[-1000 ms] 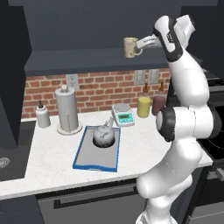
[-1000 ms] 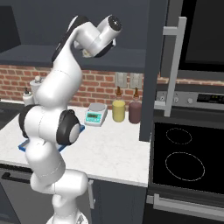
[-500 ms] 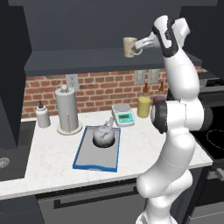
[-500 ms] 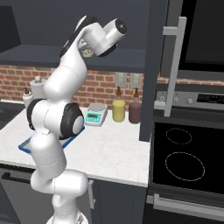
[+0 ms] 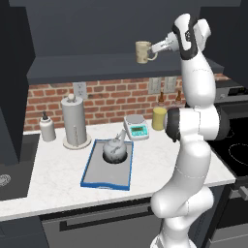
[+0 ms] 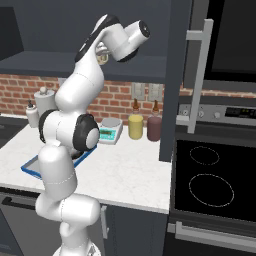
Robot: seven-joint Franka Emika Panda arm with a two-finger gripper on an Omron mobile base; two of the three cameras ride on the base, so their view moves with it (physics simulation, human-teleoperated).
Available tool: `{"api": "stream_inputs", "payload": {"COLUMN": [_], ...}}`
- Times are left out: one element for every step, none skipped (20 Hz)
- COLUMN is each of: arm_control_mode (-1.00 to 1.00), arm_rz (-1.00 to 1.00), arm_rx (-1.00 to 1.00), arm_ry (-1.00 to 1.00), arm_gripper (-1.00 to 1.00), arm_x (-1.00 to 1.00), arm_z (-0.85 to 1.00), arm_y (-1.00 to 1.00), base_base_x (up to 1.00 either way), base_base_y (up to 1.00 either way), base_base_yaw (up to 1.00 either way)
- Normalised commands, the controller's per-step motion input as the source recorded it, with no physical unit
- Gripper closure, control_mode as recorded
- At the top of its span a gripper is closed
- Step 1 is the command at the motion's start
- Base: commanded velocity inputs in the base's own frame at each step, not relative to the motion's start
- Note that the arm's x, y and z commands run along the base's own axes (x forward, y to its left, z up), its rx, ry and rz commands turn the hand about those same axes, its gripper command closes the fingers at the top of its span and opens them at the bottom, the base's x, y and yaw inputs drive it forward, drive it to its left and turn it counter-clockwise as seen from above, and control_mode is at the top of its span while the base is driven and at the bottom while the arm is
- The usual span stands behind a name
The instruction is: Pick the kettle from the counter and place it on the tray. Then pick the mug from the cabinet and place it on the tray. Then close the cabinet doors.
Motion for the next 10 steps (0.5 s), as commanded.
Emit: {"api": "stream_inputs", "payload": {"arm_control_mode": [-1.0, -1.0, -1.0, -1.0, -1.0, -1.0, -1.0, -1.0, -1.0, -1.0], "arm_rz": [0.03, 0.02, 0.02, 0.0, 0.0, 0.0, 0.0, 0.0, 0.0, 0.0], "arm_rx": [0.0, 0.0, 0.0, 0.01, 0.0, 0.0, 0.0, 0.0, 0.0, 0.0], "arm_ry": [-0.11, -0.11, -0.11, -0.13, -0.17, -0.19, -0.18, -0.17, -0.18, -0.16], "arm_gripper": [1.0, 1.0, 1.0, 1.0, 1.0, 1.0, 1.0, 1.0, 1.0, 1.0], "arm_x": [0.0, 0.0, 0.0, 0.0, 0.0, 0.0, 0.0, 0.0, -0.09, -0.12], "arm_z": [-0.05, -0.09, -0.11, -0.09, -0.06, -0.04, -0.04, -0.05, -0.02, -0.06], "arm_y": [0.28, 0.27, 0.25, 0.23, 0.24, 0.23, 0.29, 0.29, 0.27, 0.29], "base_base_x": [0.0, 0.0, 0.0, 0.0, 0.0, 0.0, 0.0, 0.0, 0.0, 0.0], "base_base_y": [0.0, 0.0, 0.0, 0.0, 0.0, 0.0, 0.0, 0.0, 0.0, 0.0], "base_base_yaw": [0.0, 0.0, 0.0, 0.0, 0.0, 0.0, 0.0, 0.0, 0.0, 0.0]}}
